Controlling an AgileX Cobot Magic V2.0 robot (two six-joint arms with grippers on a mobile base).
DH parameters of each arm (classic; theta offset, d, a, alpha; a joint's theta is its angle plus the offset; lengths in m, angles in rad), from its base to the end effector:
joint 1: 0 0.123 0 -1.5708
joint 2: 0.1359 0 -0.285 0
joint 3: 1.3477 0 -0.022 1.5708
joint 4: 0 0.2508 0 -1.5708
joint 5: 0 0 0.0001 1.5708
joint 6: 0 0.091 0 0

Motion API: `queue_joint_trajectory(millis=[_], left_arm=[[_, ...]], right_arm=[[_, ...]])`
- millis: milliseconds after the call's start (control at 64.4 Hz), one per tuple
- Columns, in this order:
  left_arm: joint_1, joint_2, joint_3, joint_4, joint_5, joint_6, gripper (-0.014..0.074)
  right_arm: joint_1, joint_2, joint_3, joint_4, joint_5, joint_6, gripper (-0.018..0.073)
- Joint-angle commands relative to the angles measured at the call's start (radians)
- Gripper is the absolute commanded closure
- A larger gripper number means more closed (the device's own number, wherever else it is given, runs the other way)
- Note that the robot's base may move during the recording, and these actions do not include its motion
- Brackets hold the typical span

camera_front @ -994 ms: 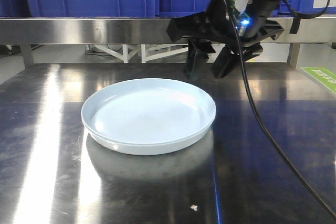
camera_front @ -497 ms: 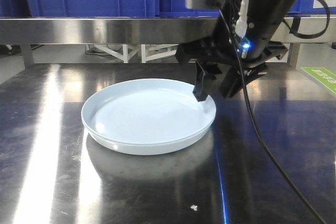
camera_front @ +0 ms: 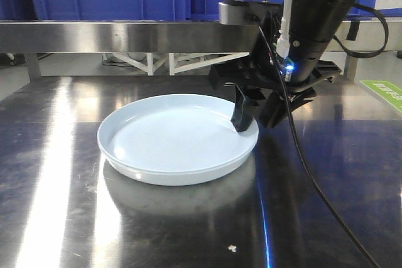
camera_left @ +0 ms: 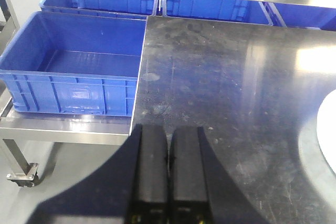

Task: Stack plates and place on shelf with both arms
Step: 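Grasp the rim of the stacked plates with the right gripper, then lift the stacked plates up off the table with the right gripper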

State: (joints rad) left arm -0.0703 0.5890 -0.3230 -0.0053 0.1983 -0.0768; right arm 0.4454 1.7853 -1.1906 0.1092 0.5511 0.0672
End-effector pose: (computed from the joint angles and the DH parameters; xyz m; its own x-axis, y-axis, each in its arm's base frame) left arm 0.1216 -0.0087 0.2554 -0.3719 -0.0559 -0.9266 0.0409 0.9962 -0.0765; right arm 0.3338 0.1651 0.2089 -0.8481 -0.2283 -0.4782 -0.3242 0.9373 0.1276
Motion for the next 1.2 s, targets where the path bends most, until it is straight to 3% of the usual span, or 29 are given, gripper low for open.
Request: queue_joint_trajectory(millis=[0, 466, 544, 653, 715, 1181], left_arm=[[-0.006, 0.000, -0.027, -0.007, -0.087, -0.004, 0.0511], [-0.006, 0.000, -0.027, -0.007, -0.087, -0.004, 0.0511], [-0.006, 0.000, -0.027, -0.007, -0.087, -0.004, 0.0511], [-0.006, 0.000, -0.027, -0.007, -0.087, -0.004, 0.0511], [-0.006, 0.000, -0.027, -0.007, -0.087, -0.004, 0.0511], [-0.006, 0.000, -0.027, -0.007, -0.087, -0.004, 0.0511]], right_arm=[[-0.005, -0.047, -0.028, 0.003, -0.043, -0.006, 0.0221], [-0.005, -0.026, -0.028, 0.018, -0.045, -0.006, 0.0237], [-0.005, -0.026, -0.028, 0.018, -0.044, -0.006, 0.0337], [-0.005, -0.038, -0.028, 0.018, -0.045, -0.006, 0.0559], [-0.005, -0.050, -0.034, 0.018, -0.047, -0.006, 0.0524], [-0.011, -0.272, -0.066, 0.017, -0.141, -0.006, 0.0539]])
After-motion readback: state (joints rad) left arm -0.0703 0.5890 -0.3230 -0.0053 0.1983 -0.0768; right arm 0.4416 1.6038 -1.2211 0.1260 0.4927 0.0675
